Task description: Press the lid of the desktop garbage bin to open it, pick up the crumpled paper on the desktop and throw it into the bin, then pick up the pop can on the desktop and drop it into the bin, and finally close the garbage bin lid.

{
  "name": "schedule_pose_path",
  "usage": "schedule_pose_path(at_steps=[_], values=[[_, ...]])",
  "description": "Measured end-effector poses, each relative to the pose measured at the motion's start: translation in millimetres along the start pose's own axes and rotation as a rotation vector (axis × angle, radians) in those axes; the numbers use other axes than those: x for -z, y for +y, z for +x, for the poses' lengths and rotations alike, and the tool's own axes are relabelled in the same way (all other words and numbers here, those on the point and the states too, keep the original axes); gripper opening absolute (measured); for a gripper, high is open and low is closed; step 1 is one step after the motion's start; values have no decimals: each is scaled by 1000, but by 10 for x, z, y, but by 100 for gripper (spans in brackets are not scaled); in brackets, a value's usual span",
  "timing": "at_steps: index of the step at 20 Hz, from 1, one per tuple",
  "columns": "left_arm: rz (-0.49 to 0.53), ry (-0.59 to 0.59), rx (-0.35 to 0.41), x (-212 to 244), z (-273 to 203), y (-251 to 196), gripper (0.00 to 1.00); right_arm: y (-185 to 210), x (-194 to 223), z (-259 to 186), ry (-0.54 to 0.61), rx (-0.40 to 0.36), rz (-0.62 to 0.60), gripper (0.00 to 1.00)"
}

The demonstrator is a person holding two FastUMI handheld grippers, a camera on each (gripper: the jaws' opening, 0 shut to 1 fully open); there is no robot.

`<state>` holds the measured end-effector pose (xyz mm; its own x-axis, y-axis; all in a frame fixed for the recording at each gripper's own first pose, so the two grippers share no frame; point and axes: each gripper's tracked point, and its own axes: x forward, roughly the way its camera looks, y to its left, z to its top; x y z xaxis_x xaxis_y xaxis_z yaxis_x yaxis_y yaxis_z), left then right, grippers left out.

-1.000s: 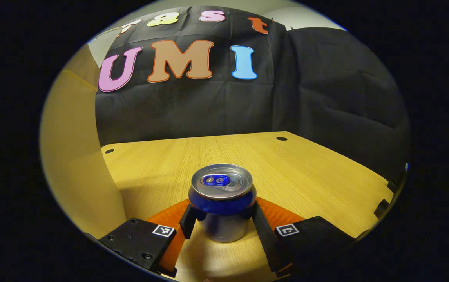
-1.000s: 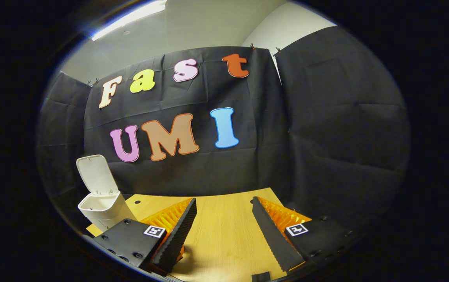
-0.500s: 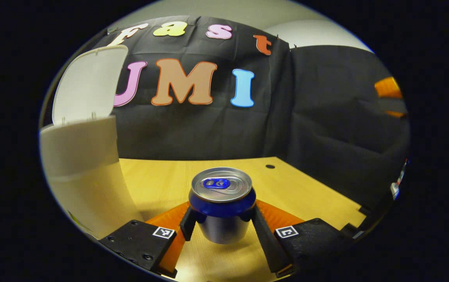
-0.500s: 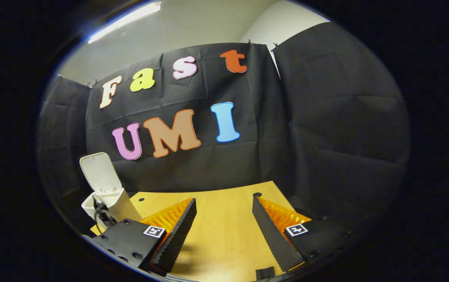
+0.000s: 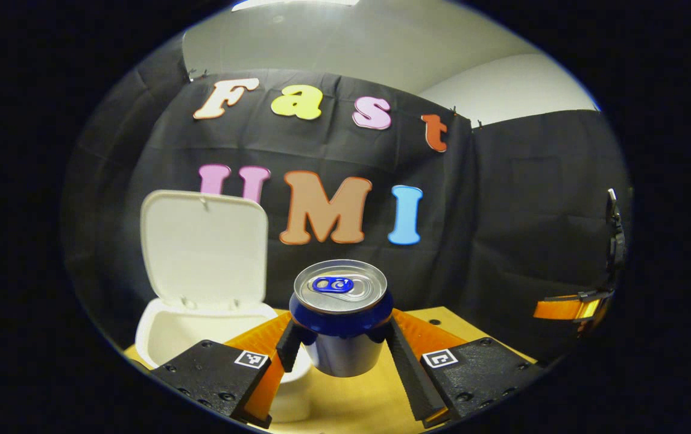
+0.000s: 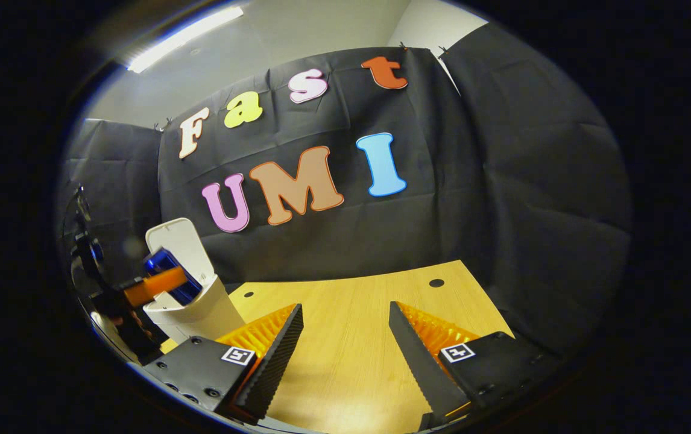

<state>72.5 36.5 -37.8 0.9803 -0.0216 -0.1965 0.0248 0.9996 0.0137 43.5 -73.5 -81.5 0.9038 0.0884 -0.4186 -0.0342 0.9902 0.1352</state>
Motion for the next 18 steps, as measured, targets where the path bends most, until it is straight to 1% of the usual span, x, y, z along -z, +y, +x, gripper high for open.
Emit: schedule_pose_path(at_steps=[3,6,9,11,13,15,16,18], values=[[90,-4,-118,-63,15,550,77,84,135,61,38,-26,-19,96],[89,24,-199,42,65,943,78,73,207,116,48,-29,-24,96],[83,66,-260,244,96,1222,79,51,289,140,68,-29,-7,96],[56,71,-280,307,74,1310,78,-25,333,157,74,-10,-6,96],[26,60,-284,288,82,1326,78,-91,392,178,95,9,-2,95],[44,23,-309,150,63,1393,81,-133,423,191,105,19,4,96],[56,4,-320,53,54,1424,80,-139,439,198,108,22,7,96],[66,-50,-327,-221,62,1436,81,-139,467,216,113,26,12,96]])
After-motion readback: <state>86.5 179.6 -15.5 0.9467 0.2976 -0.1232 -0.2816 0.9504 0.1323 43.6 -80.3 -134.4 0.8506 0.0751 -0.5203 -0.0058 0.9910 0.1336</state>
